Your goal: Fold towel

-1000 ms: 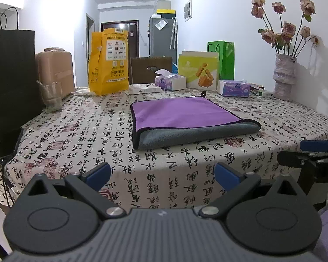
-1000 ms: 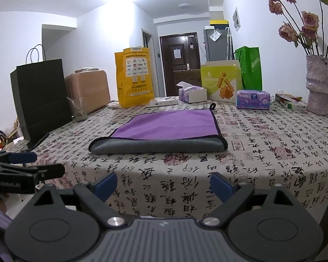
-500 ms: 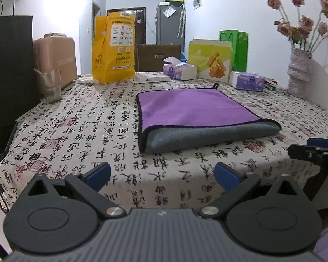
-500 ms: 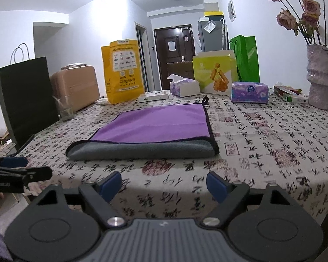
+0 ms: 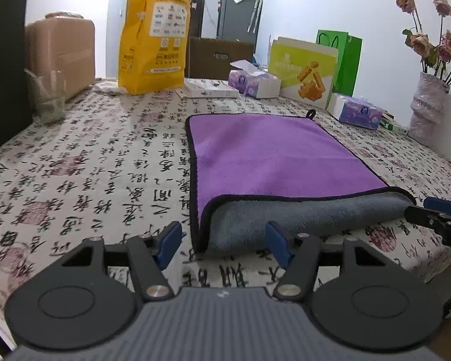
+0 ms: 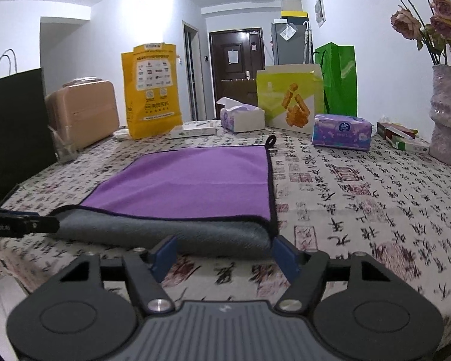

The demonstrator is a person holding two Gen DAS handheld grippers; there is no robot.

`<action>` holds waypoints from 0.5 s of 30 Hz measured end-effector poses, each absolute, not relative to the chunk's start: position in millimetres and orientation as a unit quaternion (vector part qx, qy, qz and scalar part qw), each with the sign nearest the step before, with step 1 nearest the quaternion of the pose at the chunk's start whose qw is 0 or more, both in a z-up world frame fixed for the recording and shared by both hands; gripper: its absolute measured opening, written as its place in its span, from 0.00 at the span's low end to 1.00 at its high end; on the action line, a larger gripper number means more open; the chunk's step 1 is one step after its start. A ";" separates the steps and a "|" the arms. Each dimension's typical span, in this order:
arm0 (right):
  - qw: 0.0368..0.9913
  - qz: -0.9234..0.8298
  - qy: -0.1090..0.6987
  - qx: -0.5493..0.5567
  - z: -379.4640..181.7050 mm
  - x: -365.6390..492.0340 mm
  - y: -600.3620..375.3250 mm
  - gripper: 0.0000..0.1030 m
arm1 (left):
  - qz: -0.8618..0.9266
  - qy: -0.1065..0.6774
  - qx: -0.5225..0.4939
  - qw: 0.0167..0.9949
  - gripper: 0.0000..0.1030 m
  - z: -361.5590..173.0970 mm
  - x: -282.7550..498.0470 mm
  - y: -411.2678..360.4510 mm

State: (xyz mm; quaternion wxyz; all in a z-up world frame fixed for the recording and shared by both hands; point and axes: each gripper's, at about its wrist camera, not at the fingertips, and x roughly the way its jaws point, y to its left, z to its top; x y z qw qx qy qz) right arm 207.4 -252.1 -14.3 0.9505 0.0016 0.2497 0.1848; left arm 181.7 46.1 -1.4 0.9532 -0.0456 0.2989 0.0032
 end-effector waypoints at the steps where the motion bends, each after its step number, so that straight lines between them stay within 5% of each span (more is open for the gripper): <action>1: 0.951 0.182 0.251 -0.001 -15.6 211.5 -252.5 0.67 | 0.004 0.303 -0.046 0.952 0.59 -2.8 186.7 47.0; 5: 0.949 0.180 0.258 -0.007 -19.0 234.5 -255.0 0.59 | -0.005 0.316 -0.043 0.948 0.58 -6.8 199.8 48.8; 9: 0.948 0.185 0.261 -0.011 -20.3 249.0 -256.4 0.56 | -0.011 0.325 -0.043 0.945 0.46 -8.6 205.9 50.6; 12: 0.942 0.201 0.269 -0.022 -20.9 256.6 -255.1 0.34 | -0.017 0.324 -0.041 0.945 0.19 -7.0 206.4 51.7; 15: 0.937 0.207 0.277 -0.048 -20.9 260.7 -251.8 0.11 | -0.023 0.321 -0.037 0.946 0.14 -2.7 206.0 50.4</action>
